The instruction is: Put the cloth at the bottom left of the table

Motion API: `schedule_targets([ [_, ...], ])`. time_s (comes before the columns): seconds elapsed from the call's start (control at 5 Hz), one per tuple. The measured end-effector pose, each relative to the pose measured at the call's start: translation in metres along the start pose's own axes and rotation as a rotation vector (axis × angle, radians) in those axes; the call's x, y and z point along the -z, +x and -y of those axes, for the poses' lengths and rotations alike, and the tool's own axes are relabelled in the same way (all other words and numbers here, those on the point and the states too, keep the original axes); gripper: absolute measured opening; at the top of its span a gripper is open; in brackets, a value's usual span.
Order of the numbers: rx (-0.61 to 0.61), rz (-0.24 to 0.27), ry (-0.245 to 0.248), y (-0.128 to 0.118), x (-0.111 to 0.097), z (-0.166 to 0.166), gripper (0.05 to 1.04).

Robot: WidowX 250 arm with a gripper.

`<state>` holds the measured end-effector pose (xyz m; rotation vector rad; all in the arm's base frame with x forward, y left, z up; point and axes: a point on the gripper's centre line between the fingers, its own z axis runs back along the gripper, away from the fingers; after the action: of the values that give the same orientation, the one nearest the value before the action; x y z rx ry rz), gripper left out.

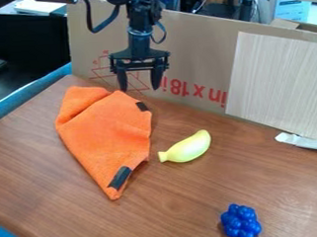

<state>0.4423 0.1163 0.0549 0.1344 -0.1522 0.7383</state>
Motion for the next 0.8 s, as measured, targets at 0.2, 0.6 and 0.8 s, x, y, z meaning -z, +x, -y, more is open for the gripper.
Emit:
schedule_targets([
  [0.2, 0.006, -0.008, 0.006, -0.008, 0.003, 0.008, 1.0],
  [0.6, 0.029, -0.011, 0.032, -0.027, 0.015, 0.018, 1.0],
  [0.8, 0.023, -0.004, 0.037, -0.026, 0.015, 0.018, 1.001],
])
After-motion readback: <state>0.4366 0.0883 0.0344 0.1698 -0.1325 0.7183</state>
